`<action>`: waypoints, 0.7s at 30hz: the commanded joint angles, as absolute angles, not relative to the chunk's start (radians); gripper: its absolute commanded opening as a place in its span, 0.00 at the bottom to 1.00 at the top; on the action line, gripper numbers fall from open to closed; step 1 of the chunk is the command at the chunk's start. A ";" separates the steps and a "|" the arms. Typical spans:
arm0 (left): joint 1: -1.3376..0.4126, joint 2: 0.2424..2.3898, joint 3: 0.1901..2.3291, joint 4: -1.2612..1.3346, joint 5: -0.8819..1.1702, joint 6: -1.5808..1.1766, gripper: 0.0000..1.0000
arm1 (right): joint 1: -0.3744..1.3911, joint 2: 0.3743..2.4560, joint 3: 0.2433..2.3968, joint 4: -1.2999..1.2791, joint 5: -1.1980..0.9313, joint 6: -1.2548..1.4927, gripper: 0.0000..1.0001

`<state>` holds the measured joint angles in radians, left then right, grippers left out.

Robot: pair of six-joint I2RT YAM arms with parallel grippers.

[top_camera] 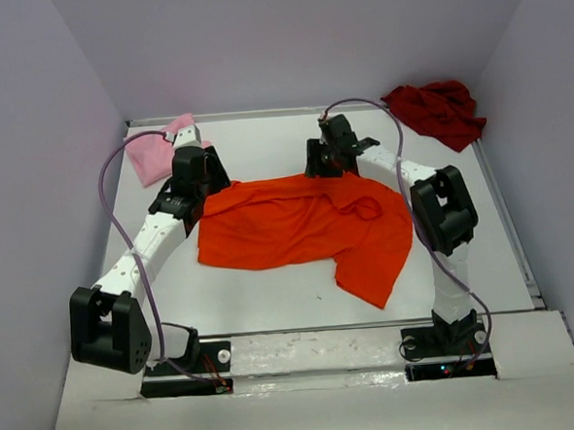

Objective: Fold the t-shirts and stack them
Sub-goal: Move the right arm to the center of the board with the 1/3-folded T-shirt.

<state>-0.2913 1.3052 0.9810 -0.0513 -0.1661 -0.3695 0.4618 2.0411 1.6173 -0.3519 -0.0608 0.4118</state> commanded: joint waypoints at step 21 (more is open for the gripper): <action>-0.261 1.212 0.959 0.028 -0.097 -0.365 0.61 | 0.431 2.333 1.864 -0.417 -0.075 0.379 0.57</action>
